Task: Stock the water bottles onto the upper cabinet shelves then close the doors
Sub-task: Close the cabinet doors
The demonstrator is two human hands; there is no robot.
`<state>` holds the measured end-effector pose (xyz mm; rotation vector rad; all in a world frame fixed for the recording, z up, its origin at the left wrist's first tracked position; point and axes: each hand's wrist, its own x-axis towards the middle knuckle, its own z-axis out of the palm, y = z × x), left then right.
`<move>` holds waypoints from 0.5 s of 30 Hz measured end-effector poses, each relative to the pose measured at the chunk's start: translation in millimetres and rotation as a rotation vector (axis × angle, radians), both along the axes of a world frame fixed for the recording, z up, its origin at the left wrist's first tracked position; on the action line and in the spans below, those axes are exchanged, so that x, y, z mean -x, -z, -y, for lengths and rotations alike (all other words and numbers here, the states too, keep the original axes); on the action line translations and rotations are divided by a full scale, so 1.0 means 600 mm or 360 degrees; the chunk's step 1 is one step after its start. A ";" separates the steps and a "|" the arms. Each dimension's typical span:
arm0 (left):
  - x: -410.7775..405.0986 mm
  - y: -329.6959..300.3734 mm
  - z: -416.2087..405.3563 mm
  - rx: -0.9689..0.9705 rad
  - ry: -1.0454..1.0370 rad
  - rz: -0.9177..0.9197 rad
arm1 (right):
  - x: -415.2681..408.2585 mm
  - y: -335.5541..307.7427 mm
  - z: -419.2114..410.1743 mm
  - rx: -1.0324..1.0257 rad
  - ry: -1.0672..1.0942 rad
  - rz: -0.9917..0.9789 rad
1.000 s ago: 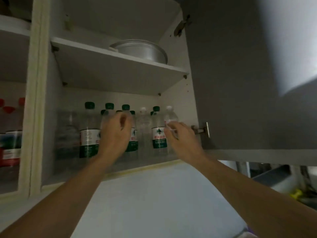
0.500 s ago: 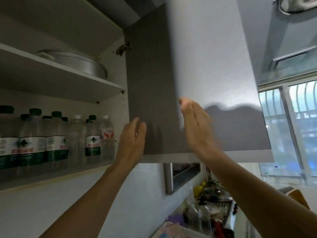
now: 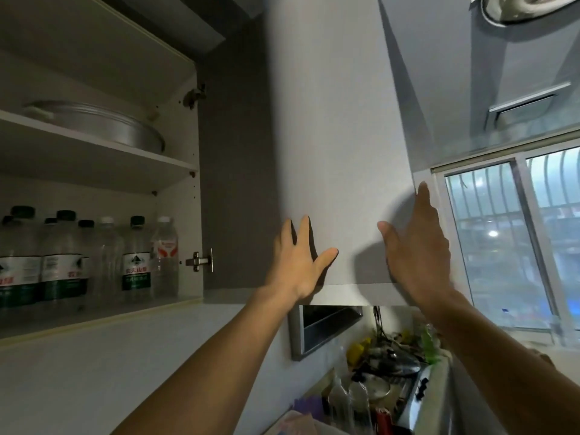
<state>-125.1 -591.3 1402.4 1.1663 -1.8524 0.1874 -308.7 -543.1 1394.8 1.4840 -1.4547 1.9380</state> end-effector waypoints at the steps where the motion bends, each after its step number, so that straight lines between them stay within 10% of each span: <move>1: 0.007 0.004 0.001 -0.0006 -0.0016 -0.0002 | 0.004 0.002 -0.003 0.0019 -0.0024 0.0004; 15: -0.061 0.019 -0.092 0.0002 0.0189 -0.0111 | -0.012 0.019 -0.099 0.0412 -0.1167 0.0082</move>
